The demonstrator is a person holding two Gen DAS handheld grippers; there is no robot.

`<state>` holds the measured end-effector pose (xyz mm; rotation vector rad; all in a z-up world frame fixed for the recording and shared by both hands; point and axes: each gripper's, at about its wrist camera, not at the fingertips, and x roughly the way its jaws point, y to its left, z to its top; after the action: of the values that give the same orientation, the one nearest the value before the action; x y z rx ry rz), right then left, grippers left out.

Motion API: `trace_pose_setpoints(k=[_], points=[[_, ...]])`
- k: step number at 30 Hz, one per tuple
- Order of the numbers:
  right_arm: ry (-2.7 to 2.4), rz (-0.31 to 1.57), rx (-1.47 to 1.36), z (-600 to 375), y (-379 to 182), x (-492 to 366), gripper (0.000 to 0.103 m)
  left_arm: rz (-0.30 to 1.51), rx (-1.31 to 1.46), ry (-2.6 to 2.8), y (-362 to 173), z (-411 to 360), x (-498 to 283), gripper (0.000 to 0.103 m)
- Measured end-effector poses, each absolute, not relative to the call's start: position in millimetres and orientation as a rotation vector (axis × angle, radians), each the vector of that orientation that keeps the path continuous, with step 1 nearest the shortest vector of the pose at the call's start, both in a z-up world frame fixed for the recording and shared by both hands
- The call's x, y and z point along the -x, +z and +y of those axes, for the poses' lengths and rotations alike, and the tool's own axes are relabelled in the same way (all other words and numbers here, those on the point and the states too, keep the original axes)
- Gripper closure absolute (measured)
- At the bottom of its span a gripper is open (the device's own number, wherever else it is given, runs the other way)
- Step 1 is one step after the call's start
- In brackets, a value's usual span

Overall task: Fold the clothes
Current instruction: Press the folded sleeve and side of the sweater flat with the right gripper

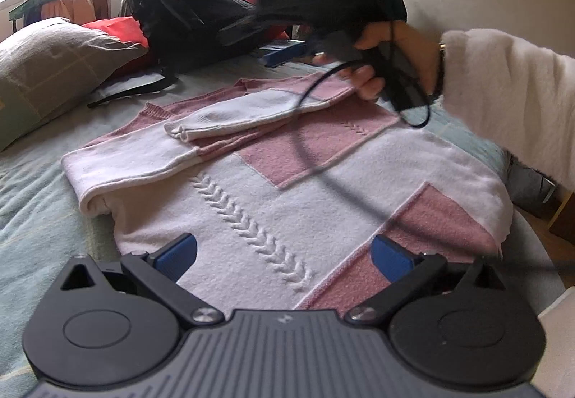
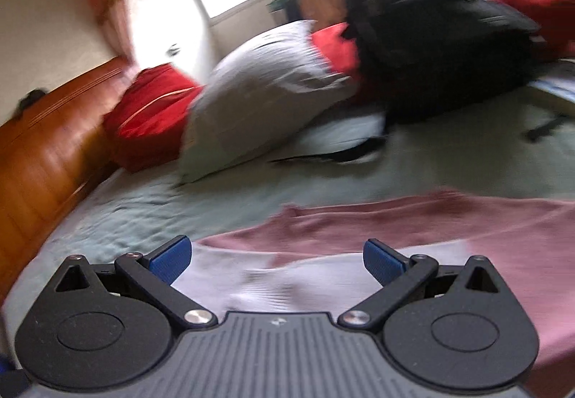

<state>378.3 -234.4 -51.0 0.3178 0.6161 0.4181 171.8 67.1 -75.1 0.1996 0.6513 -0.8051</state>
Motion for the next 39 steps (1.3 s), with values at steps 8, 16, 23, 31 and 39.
trace_pose_setpoints(k=[8,16,23,31,39], points=[[0.204,0.626,-0.444,-356.8,-73.8,-345.2,0.000,0.674,-0.223,-0.816,-82.1,53.0,-176.9,0.001],[0.171,0.661,-0.485,-391.2,-114.1,-336.0,0.000,0.702,-0.236,-0.810,-90.2,44.4,-184.7,0.001],[0.068,0.733,-0.397,-384.8,-109.6,-346.6,0.000,0.711,-0.232,-0.801,-92.1,44.5,-187.4,0.001],[0.066,0.685,0.002,-299.3,-81.9,-348.9,0.000,0.702,-0.226,-0.806,-89.7,46.6,-184.5,0.001],[0.146,0.788,0.093,-235.0,-109.2,-377.5,0.000,0.701,-0.207,-0.802,-88.2,51.8,-186.7,0.001]])
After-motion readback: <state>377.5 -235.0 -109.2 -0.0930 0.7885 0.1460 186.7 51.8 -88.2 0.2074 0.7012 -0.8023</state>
